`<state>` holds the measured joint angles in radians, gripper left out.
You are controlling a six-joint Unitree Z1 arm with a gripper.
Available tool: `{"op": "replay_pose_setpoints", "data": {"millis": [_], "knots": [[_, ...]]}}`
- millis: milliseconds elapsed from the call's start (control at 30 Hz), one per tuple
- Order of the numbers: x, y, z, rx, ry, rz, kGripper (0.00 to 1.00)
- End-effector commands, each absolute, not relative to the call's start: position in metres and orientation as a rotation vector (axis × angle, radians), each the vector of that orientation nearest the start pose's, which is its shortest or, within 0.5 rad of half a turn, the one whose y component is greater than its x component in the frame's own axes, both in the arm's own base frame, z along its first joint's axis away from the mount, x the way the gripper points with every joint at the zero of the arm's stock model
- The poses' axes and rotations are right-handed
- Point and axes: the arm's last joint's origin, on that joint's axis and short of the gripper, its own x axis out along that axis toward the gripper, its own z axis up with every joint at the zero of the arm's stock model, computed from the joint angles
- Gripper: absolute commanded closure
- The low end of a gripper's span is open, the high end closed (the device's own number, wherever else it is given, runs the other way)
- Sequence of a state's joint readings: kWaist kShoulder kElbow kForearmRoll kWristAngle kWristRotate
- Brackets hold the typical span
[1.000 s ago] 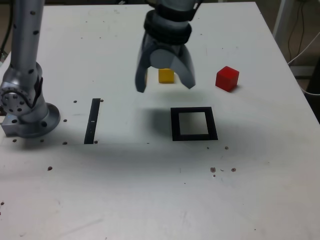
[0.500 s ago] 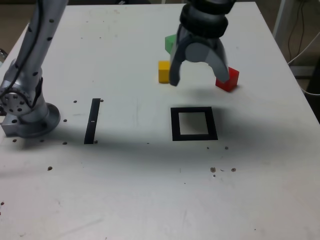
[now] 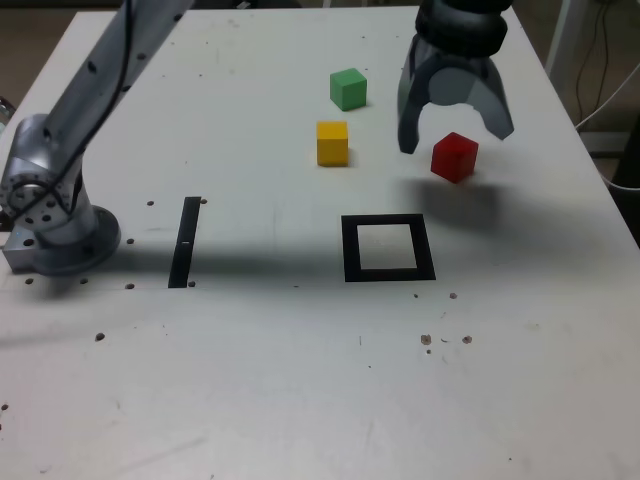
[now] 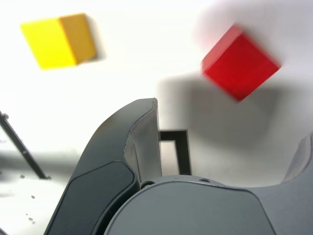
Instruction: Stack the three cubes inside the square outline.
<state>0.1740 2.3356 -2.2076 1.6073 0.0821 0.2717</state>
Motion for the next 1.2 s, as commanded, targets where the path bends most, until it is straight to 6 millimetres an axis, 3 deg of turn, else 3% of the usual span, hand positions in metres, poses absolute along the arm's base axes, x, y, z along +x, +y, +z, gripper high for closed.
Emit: {"op": "replay_pose_setpoints", "data": {"millis": [0,267,567,933,1167], "knots": [[0.443,0.09,0.261,0.117,1.762,-0.052,0.0],[0.453,0.113,0.252,0.121,1.751,-0.053,0.0],[0.453,0.115,0.251,0.158,1.752,-0.089,0.01],[0.458,0.114,0.243,0.442,1.72,-0.404,0.01],[0.463,0.115,0.239,0.562,1.685,-0.499,0.01]]}}
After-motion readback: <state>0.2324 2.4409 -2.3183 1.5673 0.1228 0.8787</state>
